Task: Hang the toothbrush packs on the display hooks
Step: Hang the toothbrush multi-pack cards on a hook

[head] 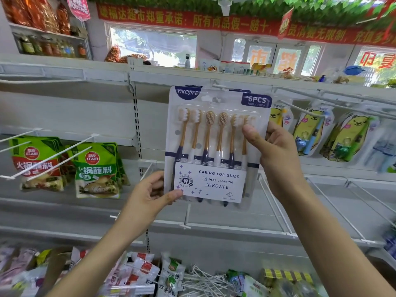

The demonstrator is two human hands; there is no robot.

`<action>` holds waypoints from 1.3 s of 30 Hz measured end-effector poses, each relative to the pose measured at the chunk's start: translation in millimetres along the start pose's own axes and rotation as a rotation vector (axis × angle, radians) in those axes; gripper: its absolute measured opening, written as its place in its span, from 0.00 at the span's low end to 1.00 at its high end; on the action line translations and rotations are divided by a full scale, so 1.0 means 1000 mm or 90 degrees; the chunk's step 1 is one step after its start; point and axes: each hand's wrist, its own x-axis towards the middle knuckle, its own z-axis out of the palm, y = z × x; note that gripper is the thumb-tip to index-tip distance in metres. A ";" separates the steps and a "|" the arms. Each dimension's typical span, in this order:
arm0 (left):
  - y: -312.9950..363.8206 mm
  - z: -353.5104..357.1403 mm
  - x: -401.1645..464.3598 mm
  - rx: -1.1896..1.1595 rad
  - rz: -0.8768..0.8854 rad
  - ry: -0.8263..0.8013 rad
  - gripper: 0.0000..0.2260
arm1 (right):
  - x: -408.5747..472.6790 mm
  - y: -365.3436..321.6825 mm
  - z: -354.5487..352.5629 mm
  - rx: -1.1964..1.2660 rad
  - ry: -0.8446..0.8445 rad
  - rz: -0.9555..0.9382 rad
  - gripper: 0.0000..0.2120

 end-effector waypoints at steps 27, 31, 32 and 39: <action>-0.039 0.014 0.050 0.034 0.005 0.017 0.11 | 0.042 0.040 0.001 -0.207 0.089 0.020 0.13; -0.045 0.007 0.050 0.101 -0.034 -0.001 0.06 | 0.034 0.043 0.000 -0.245 0.118 0.025 0.17; -0.049 0.004 0.048 0.147 -0.053 -0.007 0.08 | 0.029 0.045 -0.001 -0.242 0.113 0.027 0.13; -0.076 -0.009 0.006 0.368 -0.060 -0.073 0.08 | -0.014 0.069 -0.019 -0.355 0.131 0.037 0.16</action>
